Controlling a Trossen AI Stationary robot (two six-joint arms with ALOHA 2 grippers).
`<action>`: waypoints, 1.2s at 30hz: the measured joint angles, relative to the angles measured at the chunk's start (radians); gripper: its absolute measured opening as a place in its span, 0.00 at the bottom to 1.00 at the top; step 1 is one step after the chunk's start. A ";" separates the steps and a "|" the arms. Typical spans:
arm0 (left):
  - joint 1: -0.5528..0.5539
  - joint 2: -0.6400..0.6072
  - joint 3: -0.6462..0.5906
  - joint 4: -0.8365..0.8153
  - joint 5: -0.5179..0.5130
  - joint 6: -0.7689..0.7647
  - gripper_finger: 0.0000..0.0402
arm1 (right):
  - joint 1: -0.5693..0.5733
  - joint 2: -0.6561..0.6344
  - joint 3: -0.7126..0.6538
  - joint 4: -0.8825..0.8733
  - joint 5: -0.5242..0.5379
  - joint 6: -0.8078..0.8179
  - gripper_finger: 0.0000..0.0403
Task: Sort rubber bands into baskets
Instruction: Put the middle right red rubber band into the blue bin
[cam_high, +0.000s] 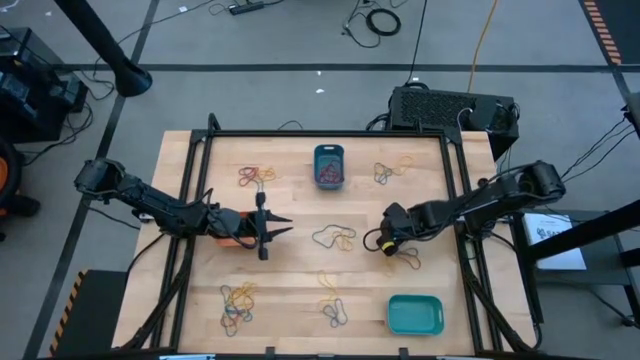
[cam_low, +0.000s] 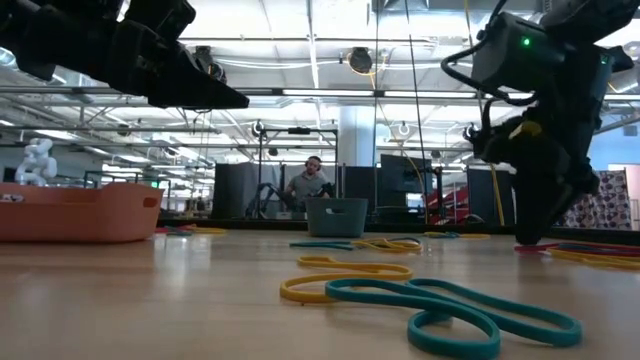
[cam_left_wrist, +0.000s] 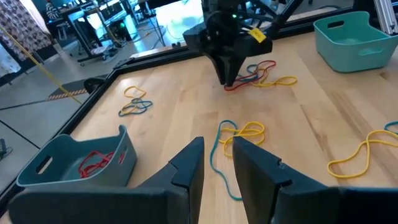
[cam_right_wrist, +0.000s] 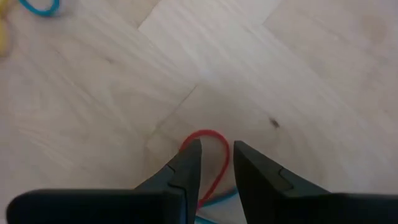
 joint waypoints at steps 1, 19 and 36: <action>0.000 0.000 0.000 0.001 0.000 0.000 0.23 | 0.004 0.005 0.000 -0.005 0.000 0.003 0.22; 0.000 0.000 0.000 0.001 0.000 0.000 0.23 | 0.048 0.013 0.002 -0.032 -0.075 0.066 0.14; 0.000 0.000 0.000 0.003 0.000 0.000 0.23 | 0.046 -0.047 0.203 -0.007 0.023 -0.180 0.00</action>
